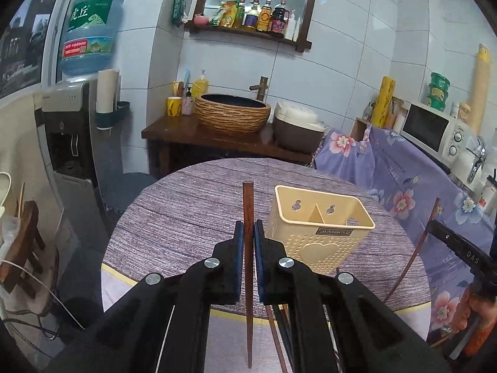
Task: Organize utensils
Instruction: 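Lift the chopsticks with both tools and lower them into the cream holder, then open both tools to release the chopsticks into the holder, then move the left tool to a wooden chopstick while the right tool approaches another, then close the left tool on a chopstick while the right tool grasps another chopstick, then lift both held chopsticks and carry them over the cream holder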
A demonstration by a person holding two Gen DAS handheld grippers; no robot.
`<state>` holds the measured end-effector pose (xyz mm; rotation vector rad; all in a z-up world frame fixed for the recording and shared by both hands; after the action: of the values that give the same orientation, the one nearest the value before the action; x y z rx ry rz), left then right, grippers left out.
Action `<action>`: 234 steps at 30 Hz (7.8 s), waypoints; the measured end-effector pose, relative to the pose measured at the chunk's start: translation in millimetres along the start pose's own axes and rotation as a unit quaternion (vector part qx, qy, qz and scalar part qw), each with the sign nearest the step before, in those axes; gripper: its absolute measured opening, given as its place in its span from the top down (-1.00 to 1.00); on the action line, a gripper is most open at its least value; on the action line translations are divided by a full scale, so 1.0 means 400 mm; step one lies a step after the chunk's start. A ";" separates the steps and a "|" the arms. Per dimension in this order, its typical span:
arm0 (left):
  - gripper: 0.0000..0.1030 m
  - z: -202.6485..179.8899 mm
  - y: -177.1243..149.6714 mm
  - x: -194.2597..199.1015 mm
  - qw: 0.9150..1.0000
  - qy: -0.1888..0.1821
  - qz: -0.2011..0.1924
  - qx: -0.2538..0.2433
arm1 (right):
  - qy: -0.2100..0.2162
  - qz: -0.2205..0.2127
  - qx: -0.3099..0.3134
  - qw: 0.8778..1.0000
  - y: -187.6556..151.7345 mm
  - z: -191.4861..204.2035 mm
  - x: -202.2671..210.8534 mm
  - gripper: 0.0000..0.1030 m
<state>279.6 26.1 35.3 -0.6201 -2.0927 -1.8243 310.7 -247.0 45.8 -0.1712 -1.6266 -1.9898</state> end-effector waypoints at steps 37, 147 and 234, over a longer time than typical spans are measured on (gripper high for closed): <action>0.85 -0.128 0.194 -0.116 0.996 -0.021 -0.081 0.005 | 0.006 -0.049 0.026 0.998 0.203 0.145 -0.183 0.85; 0.42 -0.071 -0.432 -0.172 0.977 0.018 0.205 -0.057 | -0.095 0.183 -0.010 0.979 -0.422 -0.061 -0.153 0.15; 0.84 -0.040 0.114 0.107 0.997 -0.008 -0.068 -0.023 | -0.009 -0.059 0.068 0.996 0.110 0.048 0.092 0.88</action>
<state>264.5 20.6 97.7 -0.5178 -2.1558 -1.9518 296.8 -246.2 104.8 -0.0428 -1.8151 -1.9583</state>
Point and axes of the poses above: each gripper's, at about its wrist camera, not at the fingertips, and x roughly against the way its jaws point, z to its left, y to its top, the point moved 9 cm from there along -x, roughly the way its jaws point, and after that the axes turned 3 degrees about y, right-handed, at the moved point
